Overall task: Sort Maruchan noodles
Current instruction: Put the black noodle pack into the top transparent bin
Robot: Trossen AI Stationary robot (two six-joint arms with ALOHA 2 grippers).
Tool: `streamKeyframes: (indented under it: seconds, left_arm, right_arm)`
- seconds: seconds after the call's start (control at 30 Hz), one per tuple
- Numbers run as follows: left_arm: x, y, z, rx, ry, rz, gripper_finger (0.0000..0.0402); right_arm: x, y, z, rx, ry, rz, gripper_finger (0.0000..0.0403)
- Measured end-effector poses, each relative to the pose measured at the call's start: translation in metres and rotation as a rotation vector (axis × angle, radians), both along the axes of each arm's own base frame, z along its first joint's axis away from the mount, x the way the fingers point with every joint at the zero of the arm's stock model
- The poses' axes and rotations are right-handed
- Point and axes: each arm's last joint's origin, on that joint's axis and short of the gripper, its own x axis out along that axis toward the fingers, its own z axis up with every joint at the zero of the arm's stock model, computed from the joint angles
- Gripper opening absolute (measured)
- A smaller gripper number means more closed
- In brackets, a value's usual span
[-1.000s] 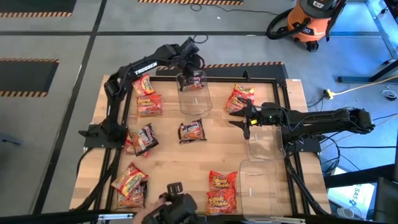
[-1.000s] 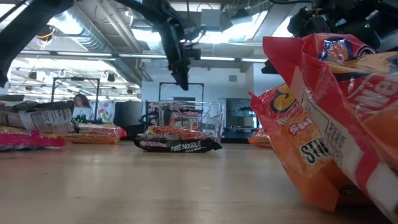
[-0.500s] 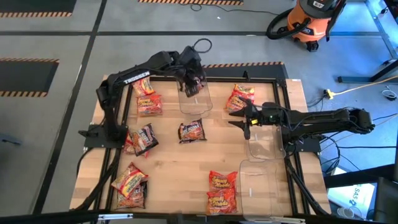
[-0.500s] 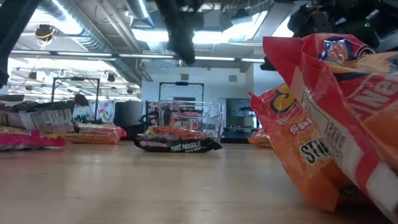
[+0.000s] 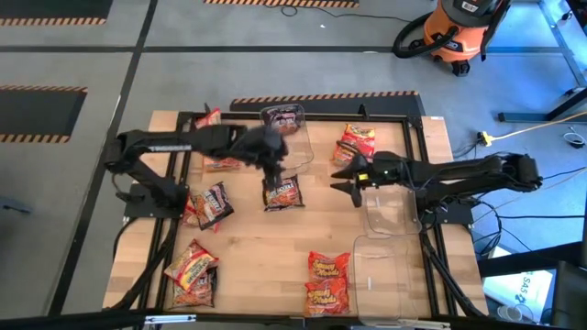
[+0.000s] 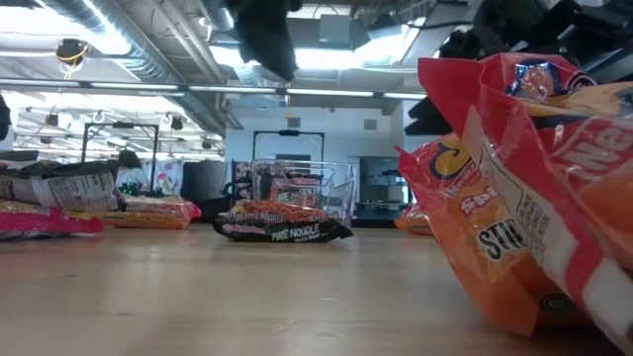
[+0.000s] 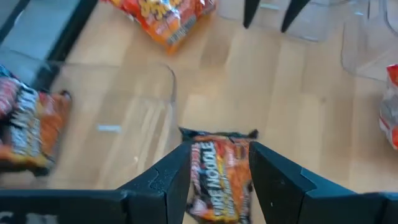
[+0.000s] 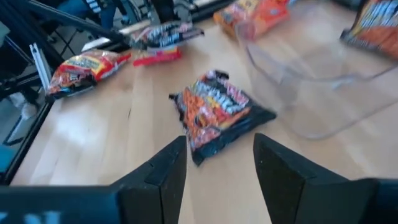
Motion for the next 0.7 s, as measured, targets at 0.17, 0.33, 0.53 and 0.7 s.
streamKeyframes:
  seconds: [0.17,0.33,0.53,0.7]
  left_arm:
    - [-0.015,-0.029,-0.031,-0.028,-0.005,0.029,0.0155]
    - [-0.024,-0.049,-0.063,-0.052,-0.008,0.047,0.0155]
    - [-0.031,-0.065,-0.101,-0.076,-0.013,0.039,0.0155]
    - [-0.037,-0.069,-0.126,-0.088,-0.060,0.032,0.0155]
  right_arm:
    - [0.011,0.008,-0.010,0.009,0.058,0.026,0.0163]
    - [0.024,0.022,-0.013,-0.005,0.087,0.056,0.0163]
    - [0.033,0.029,-0.021,0.025,0.130,-0.012,0.0163]
    - [0.046,0.029,-0.027,0.067,0.108,-0.043,0.0163]
